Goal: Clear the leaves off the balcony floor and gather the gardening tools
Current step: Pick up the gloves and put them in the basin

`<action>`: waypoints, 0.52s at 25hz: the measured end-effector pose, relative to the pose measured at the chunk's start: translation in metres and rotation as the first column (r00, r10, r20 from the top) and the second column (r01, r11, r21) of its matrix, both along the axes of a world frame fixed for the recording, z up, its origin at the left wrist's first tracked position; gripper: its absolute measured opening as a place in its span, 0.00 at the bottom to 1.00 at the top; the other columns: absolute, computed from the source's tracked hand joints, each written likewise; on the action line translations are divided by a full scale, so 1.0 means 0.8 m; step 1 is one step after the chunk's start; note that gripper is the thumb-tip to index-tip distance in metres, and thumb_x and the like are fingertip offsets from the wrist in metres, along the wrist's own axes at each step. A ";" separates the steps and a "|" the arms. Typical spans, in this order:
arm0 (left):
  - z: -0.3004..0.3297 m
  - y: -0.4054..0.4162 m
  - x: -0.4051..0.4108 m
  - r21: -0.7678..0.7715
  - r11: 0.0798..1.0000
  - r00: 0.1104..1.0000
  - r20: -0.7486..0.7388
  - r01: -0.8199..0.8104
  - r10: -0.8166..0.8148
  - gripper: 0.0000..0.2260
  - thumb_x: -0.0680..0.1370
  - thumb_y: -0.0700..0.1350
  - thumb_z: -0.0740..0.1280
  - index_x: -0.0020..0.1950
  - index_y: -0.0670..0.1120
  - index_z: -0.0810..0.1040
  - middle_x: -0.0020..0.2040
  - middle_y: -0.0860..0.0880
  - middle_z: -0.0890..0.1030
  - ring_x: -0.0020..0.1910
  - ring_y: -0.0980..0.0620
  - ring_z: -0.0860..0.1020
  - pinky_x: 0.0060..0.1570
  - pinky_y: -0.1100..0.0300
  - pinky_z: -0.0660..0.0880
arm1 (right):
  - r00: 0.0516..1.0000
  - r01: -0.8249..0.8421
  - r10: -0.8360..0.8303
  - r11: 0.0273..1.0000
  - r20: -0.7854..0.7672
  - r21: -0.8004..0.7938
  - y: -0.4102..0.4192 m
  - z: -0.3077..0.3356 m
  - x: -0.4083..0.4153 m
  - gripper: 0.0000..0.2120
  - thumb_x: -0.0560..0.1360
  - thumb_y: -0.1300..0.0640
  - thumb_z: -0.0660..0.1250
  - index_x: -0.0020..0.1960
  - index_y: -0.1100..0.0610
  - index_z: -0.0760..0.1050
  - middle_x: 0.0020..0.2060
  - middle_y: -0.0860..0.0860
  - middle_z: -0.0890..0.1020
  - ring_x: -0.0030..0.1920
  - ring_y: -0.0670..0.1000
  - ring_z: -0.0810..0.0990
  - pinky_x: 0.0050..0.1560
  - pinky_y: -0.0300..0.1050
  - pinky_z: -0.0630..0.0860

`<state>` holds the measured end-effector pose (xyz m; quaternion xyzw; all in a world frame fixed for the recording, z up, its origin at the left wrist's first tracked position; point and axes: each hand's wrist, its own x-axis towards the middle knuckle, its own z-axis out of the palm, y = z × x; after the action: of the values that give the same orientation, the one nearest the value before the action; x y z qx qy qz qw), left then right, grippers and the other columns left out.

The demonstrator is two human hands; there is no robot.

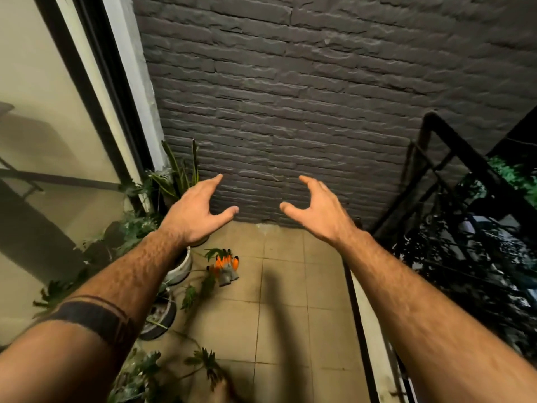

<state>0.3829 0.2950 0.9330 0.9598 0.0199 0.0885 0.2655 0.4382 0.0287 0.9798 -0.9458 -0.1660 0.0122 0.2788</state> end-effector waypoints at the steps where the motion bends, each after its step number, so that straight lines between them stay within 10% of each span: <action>1: -0.004 0.003 0.020 -0.018 1.000 1.000 -0.018 -0.006 0.006 0.40 0.76 0.66 0.66 0.81 0.49 0.57 0.77 0.47 0.66 0.75 0.48 0.64 0.75 0.53 0.62 | 1.000 -0.001 0.001 1.000 -0.012 0.000 0.005 0.000 0.018 0.40 0.75 0.40 0.70 0.79 0.54 0.60 0.76 0.54 0.66 0.75 0.54 0.66 0.73 0.48 0.64; 13: -0.022 -0.021 0.134 -0.047 0.983 0.984 -0.036 -0.175 0.173 0.40 0.76 0.62 0.68 0.81 0.50 0.56 0.77 0.47 0.65 0.75 0.49 0.65 0.74 0.53 0.63 | 0.989 -0.144 0.143 0.989 -0.039 -0.029 0.021 -0.039 0.212 0.39 0.73 0.41 0.72 0.78 0.55 0.63 0.74 0.55 0.69 0.73 0.54 0.68 0.72 0.45 0.64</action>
<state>0.4897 0.2785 0.9153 0.9488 0.1102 0.0956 0.2803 0.6081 0.0453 0.9486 -0.9354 -0.2283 0.0521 0.2650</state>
